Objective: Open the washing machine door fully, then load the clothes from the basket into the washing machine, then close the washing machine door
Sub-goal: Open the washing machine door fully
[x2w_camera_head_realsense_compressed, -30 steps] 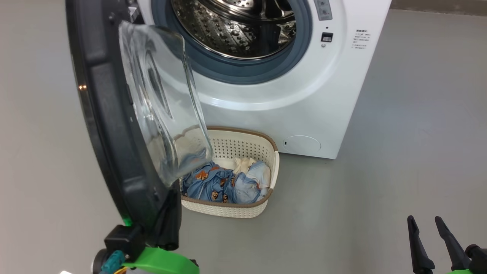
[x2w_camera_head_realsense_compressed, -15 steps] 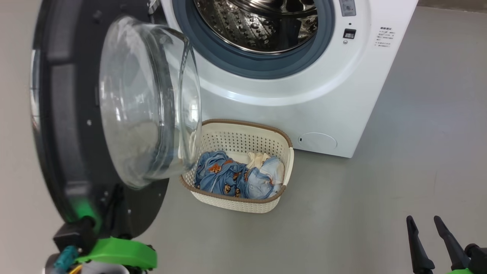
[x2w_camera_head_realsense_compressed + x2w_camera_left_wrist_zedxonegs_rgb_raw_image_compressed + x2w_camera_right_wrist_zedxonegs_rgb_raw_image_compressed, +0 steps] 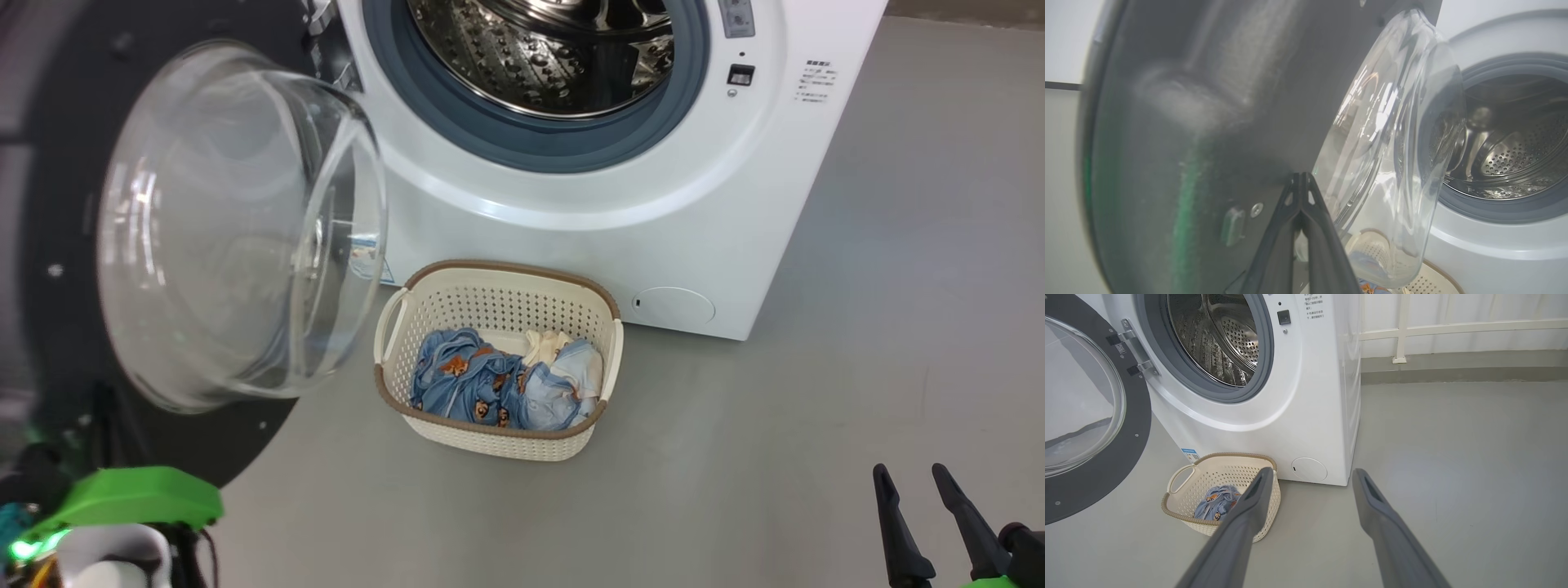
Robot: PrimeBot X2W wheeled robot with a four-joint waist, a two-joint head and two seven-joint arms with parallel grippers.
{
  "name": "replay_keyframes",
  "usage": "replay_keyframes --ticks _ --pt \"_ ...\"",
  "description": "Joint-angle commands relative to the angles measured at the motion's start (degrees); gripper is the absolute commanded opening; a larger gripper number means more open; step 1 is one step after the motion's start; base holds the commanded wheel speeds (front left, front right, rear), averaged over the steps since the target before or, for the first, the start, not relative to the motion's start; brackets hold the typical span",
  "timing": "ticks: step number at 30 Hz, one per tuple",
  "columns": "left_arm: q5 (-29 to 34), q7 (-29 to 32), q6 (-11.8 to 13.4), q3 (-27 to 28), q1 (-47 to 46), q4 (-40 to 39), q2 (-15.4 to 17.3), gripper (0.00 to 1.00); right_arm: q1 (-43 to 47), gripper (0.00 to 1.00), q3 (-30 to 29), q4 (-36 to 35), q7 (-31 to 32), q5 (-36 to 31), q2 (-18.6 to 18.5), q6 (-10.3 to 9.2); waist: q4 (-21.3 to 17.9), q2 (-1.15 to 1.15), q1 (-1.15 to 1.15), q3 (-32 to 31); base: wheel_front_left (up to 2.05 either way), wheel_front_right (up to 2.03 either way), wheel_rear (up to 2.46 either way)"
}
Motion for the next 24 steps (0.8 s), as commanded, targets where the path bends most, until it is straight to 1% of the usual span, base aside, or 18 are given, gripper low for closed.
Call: replay_keyframes --ticks 1,7,12,15,18,19,24 --pt "0.5 -0.8 0.7 4.5 -3.3 -0.1 2.7 0.0 -1.5 1.0 1.5 -1.0 -0.7 0.7 -1.5 0.57 -0.5 0.0 0.0 -0.3 0.0 0.0 0.0" --pt "3.3 -0.8 -0.3 12.2 -6.3 4.5 3.0 0.0 -0.8 1.0 1.3 -0.9 -0.7 0.8 -1.8 0.57 -2.2 0.0 0.0 -1.3 0.0 0.0 0.0" --pt "6.3 -0.8 -1.7 17.5 -8.8 8.5 3.2 0.0 0.1 1.0 1.3 -0.7 -0.7 0.9 -2.0 0.57 -3.5 0.0 0.0 -1.9 0.0 0.0 0.0" --pt "8.5 -0.8 -3.1 20.9 -10.9 11.6 3.3 0.0 0.7 1.0 1.5 -0.7 -0.7 1.0 -2.1 0.57 -4.7 0.0 0.0 -2.2 0.0 0.0 0.0" --pt "10.1 -0.8 -3.7 23.5 -12.3 13.1 3.4 0.0 1.0 1.0 1.6 -0.6 -0.7 1.2 -2.4 0.57 -5.5 0.0 0.0 -2.3 0.0 0.0 0.0" --pt "10.1 -0.8 -3.7 23.5 -12.3 13.1 3.4 0.0 1.0 1.0 1.6 -0.6 -0.7 1.2 -2.4 0.57 -5.5 0.0 0.0 -2.3 0.0 0.0 0.0" --pt "12.2 -0.8 -5.4 26.9 -14.4 15.4 3.9 0.0 1.4 1.0 1.5 -0.5 -0.7 1.5 -2.8 0.57 -6.3 0.0 0.0 -2.6 0.0 0.0 0.0"
